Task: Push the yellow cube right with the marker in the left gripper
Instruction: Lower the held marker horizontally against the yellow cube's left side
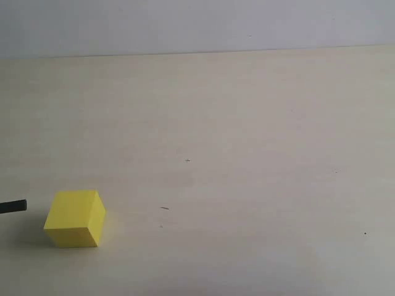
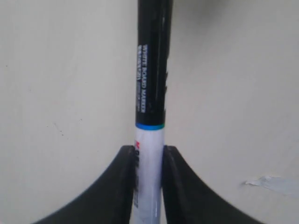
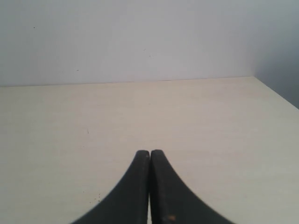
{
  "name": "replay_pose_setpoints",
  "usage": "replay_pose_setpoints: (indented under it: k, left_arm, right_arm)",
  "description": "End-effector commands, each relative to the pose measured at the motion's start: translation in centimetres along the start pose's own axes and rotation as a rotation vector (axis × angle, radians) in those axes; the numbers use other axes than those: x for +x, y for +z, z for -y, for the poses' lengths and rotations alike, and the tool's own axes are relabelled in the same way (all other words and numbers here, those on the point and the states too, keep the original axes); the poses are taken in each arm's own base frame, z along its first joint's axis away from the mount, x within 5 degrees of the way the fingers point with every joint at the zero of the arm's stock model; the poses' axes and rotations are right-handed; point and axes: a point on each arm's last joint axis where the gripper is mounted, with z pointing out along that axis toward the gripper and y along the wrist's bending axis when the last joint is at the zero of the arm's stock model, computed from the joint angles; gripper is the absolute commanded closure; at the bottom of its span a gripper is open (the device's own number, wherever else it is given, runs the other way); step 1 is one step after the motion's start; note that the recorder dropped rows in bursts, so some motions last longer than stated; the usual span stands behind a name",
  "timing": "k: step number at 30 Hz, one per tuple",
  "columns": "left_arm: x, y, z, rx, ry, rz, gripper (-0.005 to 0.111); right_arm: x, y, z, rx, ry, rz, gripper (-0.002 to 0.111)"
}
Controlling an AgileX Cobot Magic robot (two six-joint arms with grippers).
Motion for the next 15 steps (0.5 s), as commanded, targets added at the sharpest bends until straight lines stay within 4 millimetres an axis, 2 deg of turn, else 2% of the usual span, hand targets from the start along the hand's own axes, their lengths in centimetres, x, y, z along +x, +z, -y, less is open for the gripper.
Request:
replay_pose_setpoints:
  k: [1,10,15]
  left_arm:
    - [-0.2,1.0,0.3,0.072,0.061,0.002,0.107]
    - [-1.3,4.3,0.4,0.216,0.136,-0.031,0.107]
    - [-1.6,4.9,0.1,0.225,0.160,-0.029,0.107]
  right_arm:
    - [0.1,0.0,0.0,0.005,-0.001,0.005,0.108]
    - [0.1,0.0,0.0,0.005,-0.001,0.005,0.108]
    - [0.1,0.0,0.0,0.005,-0.001,0.005,0.108]
